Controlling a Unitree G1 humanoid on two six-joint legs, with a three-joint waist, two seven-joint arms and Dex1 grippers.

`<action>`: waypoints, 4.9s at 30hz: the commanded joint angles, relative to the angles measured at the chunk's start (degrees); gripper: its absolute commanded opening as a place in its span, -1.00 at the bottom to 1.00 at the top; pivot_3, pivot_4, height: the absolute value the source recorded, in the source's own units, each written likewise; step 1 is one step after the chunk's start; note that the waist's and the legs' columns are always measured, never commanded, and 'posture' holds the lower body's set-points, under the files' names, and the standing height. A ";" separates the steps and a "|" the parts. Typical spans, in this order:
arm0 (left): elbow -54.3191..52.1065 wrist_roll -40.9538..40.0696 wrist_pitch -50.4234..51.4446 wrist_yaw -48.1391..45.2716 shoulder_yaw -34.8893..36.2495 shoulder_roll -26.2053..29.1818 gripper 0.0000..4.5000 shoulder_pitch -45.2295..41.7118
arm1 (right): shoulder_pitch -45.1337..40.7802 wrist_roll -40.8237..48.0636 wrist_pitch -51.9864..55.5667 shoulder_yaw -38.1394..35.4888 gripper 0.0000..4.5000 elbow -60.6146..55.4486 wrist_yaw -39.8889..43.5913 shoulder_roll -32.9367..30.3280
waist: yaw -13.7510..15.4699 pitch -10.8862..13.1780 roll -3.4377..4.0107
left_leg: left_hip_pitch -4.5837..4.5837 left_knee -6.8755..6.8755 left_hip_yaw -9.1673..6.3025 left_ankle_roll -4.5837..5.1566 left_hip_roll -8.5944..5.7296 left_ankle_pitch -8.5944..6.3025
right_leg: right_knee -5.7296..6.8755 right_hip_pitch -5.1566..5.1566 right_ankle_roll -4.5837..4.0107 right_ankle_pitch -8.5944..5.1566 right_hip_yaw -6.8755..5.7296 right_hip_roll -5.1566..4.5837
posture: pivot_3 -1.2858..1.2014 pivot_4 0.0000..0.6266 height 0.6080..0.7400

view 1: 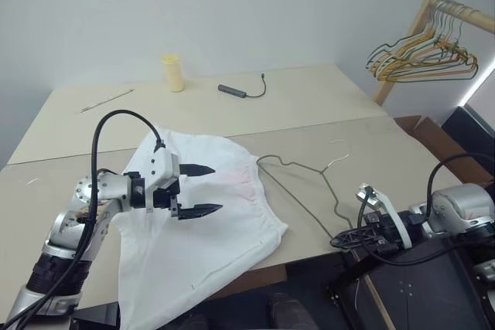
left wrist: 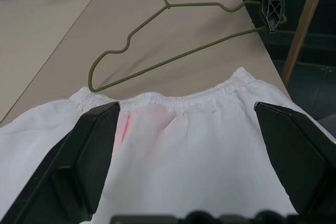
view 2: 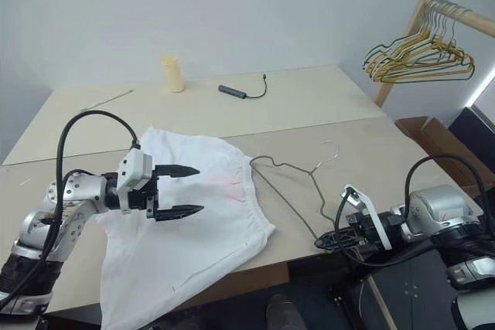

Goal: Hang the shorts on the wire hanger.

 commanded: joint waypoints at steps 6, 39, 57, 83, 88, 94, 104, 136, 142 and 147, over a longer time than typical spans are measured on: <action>-1.88 -0.20 -0.76 0.22 0.47 -0.16 0.98 0.13 | -2.12 -2.73 -2.04 0.63 -1.00 2.18 1.87 0.11 | -0.04 0.00 0.00 | 0.00 0.01 0.00 0.00 0.00 0.00 | 0.01 0.00 -0.04 0.03 0.00 0.00 | -0.08 -1.00 1.00; -2.59 2.29 -3.71 2.60 0.33 -0.83 0.98 2.78 | -19.29 -13.00 -12.42 20.54 -1.00 17.58 19.16 6.55 | 0.29 -0.02 0.03 | 0.06 0.09 -0.03 0.00 -0.02 0.00 | 0.12 0.04 -0.08 0.05 0.00 -0.01 | -0.03 -1.00 1.00; -2.97 3.13 -5.51 3.95 0.16 -3.72 0.98 2.53 | -31.38 -13.05 -19.81 27.93 -1.00 38.66 19.16 18.01 | 1.54 -0.05 0.06 | 0.08 0.11 -0.12 0.00 -0.08 0.00 | 0.24 0.03 -0.12 0.09 -0.03 -0.08 | 0.00 -1.00 1.00; 1.67 0.24 -6.66 2.46 6.46 -1.39 0.98 -8.65 | -13.13 -26.57 -43.12 -1.29 -1.00 5.81 -3.33 17.36 | 1.60 -0.07 0.10 | -0.14 0.22 -0.25 -0.01 -0.14 0.00 | 0.25 -0.06 -0.04 0.12 -0.13 -0.16 | -0.05 -1.00 1.00; 5.44 -1.50 -7.06 -1.89 9.65 4.13 0.98 -18.42 | -12.21 -32.14 -46.89 0.86 -1.00 -0.80 -6.61 16.82 | 0.83 -0.07 0.10 | -0.15 0.26 -0.25 -0.01 -0.13 0.00 | 0.25 -0.08 -0.03 0.13 -0.12 -0.13 | -0.05 -1.00 1.00; 13.91 2.25 -8.24 -8.21 5.88 9.15 0.98 -25.83 | -13.19 -37.39 -46.60 3.97 -1.00 -5.66 -9.59 18.16 | 0.24 -0.07 0.10 | -0.09 0.26 -0.25 -0.01 -0.15 0.00 | 0.26 -0.01 -0.02 0.13 -0.12 -0.13 | -0.04 -1.00 1.00; 29.21 12.48 -13.78 -23.35 -6.12 12.12 0.98 -35.45 | -16.88 -39.64 -41.07 6.75 -1.00 -10.51 -9.70 20.46 | 0.54 -0.07 0.11 | -0.23 0.27 -0.24 0.00 -0.13 0.01 | 0.25 -0.13 -0.02 0.12 -0.15 -0.10 | -0.01 -1.00 1.00; 50.54 19.20 -19.34 -25.69 -16.51 2.06 0.14 -48.16 | -17.18 -40.00 -30.58 7.53 -1.00 -23.89 -10.32 17.56 | 0.63 -0.06 0.11 | -0.64 0.75 -0.27 0.13 -0.09 -0.07 | 0.31 -0.27 0.02 0.13 -0.27 -0.10 | -0.09 -1.00 1.00; 50.98 18.28 -18.33 -25.69 -17.49 2.12 -0.61 -48.70 | -16.59 -39.98 -30.56 7.95 -1.00 -24.72 -10.90 16.82 | -0.16 -0.06 0.11 | -0.63 0.75 -0.30 0.14 -0.10 -0.08 | 0.32 -0.27 0.04 0.13 -0.27 -0.13 | -0.09 -1.00 1.00; 52.00 18.67 -19.26 -25.69 -18.25 2.37 -0.99 -48.70 | -15.16 -41.19 -34.47 8.16 -1.00 -25.05 -12.85 17.04 | -0.17 -0.06 0.11 | -0.63 0.75 -0.30 0.14 -0.10 -0.08 | 0.32 -0.27 0.05 0.12 -0.27 -0.13 | -0.09 -1.00 1.00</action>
